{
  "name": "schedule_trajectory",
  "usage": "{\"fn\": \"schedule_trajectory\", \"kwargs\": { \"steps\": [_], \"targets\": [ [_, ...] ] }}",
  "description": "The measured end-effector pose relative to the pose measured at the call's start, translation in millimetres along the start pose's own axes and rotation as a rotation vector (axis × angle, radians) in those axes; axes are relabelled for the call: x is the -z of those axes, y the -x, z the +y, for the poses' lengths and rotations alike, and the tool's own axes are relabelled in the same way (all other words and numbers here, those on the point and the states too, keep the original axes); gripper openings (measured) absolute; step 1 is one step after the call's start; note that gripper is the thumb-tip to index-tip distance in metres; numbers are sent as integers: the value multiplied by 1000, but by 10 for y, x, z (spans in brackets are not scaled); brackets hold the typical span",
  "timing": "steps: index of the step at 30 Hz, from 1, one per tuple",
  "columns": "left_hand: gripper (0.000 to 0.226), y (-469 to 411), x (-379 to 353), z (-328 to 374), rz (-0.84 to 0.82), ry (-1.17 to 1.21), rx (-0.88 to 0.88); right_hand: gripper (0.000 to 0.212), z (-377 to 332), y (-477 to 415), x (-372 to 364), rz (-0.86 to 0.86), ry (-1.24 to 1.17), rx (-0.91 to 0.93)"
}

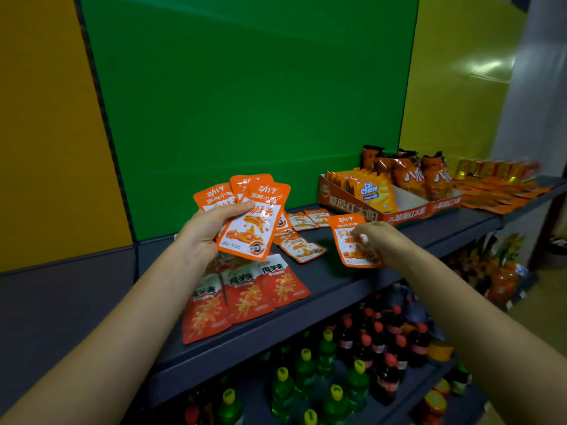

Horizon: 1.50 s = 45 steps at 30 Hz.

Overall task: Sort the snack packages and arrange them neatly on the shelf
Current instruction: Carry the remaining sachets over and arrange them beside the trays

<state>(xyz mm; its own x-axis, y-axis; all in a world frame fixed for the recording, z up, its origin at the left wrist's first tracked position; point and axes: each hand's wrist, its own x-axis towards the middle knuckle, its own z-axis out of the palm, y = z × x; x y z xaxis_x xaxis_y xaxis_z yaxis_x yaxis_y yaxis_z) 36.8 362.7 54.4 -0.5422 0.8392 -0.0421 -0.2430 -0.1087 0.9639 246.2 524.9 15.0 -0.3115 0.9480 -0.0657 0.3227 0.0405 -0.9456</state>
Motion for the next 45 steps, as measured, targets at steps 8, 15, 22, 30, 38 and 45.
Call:
{"fn": "schedule_trajectory", "kwargs": {
  "steps": [8,15,22,30,38,45],
  "targets": [
    [12,-181,-315,-58,118,-30,-46,7,165,-770,-110,-137,144,101],
    [13,-259,-591,-135,231,-14,-85,30,241,-1154,-197,-145,369,162],
    [13,-254,-837,-295,334,-10,-87,50,289,-1174,-199,-151,683,387],
    [14,-224,-1008,-437,389,2,-67,45,189,-1115,-48,-133,650,625],
    [16,-273,-1109,-540,368,-32,-15,44,-297,-913,-52,-676,0,423],
    [12,-311,-1101,-543,303,-110,30,24,-273,-1024,-53,-806,-231,126]
  ]
}}
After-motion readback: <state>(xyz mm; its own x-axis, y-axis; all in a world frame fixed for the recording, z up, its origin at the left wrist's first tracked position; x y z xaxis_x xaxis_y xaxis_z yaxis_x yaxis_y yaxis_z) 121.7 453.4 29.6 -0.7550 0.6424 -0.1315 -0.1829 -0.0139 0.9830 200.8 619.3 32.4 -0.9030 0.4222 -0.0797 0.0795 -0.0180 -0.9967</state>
